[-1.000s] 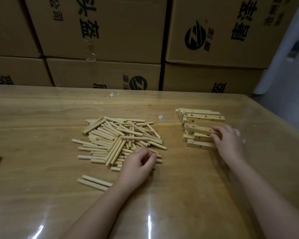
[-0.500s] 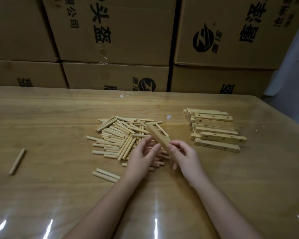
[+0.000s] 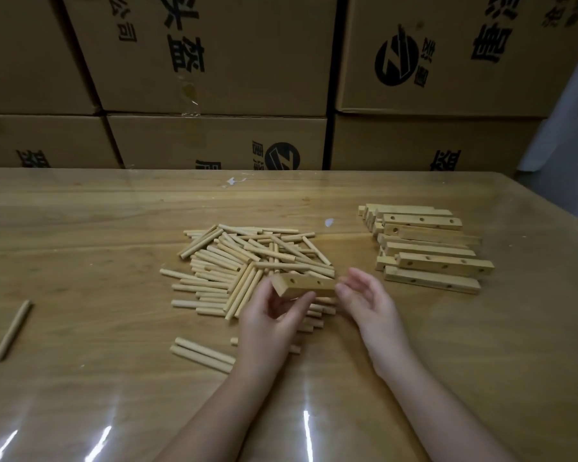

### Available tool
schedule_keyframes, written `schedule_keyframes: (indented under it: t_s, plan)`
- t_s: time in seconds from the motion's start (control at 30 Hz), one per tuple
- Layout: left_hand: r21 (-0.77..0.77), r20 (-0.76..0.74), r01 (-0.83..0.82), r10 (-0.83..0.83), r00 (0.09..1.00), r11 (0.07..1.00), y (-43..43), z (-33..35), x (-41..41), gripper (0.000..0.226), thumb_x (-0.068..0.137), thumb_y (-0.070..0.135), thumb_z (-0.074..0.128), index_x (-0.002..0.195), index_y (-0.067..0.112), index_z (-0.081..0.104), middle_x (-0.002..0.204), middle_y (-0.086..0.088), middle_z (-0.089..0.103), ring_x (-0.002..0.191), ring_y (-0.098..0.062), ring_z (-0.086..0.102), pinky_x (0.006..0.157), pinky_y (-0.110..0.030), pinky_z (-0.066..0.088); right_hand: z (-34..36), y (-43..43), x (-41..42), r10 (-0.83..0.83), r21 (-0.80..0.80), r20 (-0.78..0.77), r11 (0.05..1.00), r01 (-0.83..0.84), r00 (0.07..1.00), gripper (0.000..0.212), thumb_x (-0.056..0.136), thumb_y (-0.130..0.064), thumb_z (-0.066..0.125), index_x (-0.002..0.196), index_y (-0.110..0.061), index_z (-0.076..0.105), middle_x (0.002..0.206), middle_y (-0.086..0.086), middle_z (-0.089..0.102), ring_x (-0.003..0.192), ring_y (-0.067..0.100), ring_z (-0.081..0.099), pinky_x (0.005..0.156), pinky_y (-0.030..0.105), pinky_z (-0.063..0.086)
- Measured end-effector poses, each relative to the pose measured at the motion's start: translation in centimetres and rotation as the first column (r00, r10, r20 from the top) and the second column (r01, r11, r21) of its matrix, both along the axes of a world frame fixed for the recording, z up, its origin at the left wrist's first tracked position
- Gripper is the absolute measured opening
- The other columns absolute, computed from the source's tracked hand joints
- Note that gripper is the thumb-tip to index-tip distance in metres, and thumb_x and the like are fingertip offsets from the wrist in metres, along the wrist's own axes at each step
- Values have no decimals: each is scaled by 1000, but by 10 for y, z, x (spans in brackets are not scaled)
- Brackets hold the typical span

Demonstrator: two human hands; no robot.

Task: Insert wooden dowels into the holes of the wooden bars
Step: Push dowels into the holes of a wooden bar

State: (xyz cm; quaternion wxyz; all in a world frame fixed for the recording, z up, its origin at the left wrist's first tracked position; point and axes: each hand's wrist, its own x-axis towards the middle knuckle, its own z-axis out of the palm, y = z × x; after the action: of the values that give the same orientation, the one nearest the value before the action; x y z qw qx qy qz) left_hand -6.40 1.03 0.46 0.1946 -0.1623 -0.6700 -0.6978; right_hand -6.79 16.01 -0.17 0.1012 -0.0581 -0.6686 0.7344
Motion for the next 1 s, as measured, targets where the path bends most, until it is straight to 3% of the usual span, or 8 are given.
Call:
schedule_keyframes:
  t_s: [0.1, 0.23, 0.33, 0.47, 0.53, 0.63, 0.8, 1.0]
  plan:
    - [-172, -152, -48, 21, 988, 984, 1, -3, 0, 29, 78, 24, 76, 103, 24, 62, 102, 13, 70, 97, -5, 65, 80, -18, 51, 4, 5, -1, 6, -283, 55, 959, 10, 998, 42, 69, -22, 70, 110, -23, 58, 114, 4, 65, 104, 13, 63, 83, 22, 52]
    - [-360, -306, -31, -87, 948, 932, 4, -7, -2, 27, 80, 10, 66, 104, 21, 59, 118, 6, 62, 113, -8, 59, 91, -20, 48, 7, 4, 4, 57, -590, 93, 807, 9, 994, 53, 69, -8, 68, 118, -8, 50, 100, 14, 71, 93, 21, 68, 74, 24, 56]
    - [-504, -291, -54, -111, 950, 862, 3, -11, -7, 35, 74, -6, 63, 102, 15, 61, 122, -4, 57, 118, -13, 54, 95, -21, 45, 8, -3, 10, 160, -609, 84, 789, -76, 984, 43, 73, -5, 65, 114, -5, 54, 95, 12, 72, 89, 18, 69, 67, 19, 54]
    - [-600, -240, -78, -86, 967, 796, 5, -12, -7, 23, 80, 1, 68, 102, 8, 66, 119, -7, 50, 117, -9, 47, 94, -16, 42, 9, -7, 11, 207, -562, 97, 819, -118, 974, 40, 77, -3, 63, 117, -3, 56, 100, 14, 71, 92, 19, 68, 68, 20, 54]
    - [-581, -246, -67, -96, 965, 811, 5, -10, -7, 24, 81, -3, 65, 103, 8, 67, 118, -5, 52, 116, -7, 48, 95, -14, 41, 10, -6, 11, 199, -561, 92, 820, -114, 976, 44, 72, -6, 64, 115, -4, 57, 100, 14, 71, 93, 20, 68, 69, 21, 54]
    - [-468, -190, 4, -105, 976, 884, 3, -8, -8, 32, 83, -7, 53, 106, 9, 67, 116, -1, 59, 113, -8, 55, 90, -24, 50, 12, -4, 11, 191, -545, 81, 830, -117, 978, 44, 69, -7, 66, 112, -5, 58, 99, 13, 71, 92, 20, 69, 68, 21, 54]
    - [16, 220, 161, -160, 962, 987, 1, -2, -10, 24, 89, 3, 61, 102, 21, 70, 104, -5, 71, 94, -23, 69, 66, -29, 58, 16, -5, 15, 230, -493, 71, 854, -166, 971, 46, 70, -6, 66, 115, -4, 58, 102, 14, 70, 96, 23, 68, 73, 25, 55]
    - [115, 348, 151, -182, 920, 982, -1, 3, -15, 25, 83, 25, 63, 106, 17, 68, 100, 2, 73, 91, -16, 70, 65, -25, 57, 16, -14, 19, 219, -384, 25, 903, -193, 975, 40, 72, -6, 67, 112, -8, 63, 104, 9, 70, 100, 21, 66, 85, 33, 55]
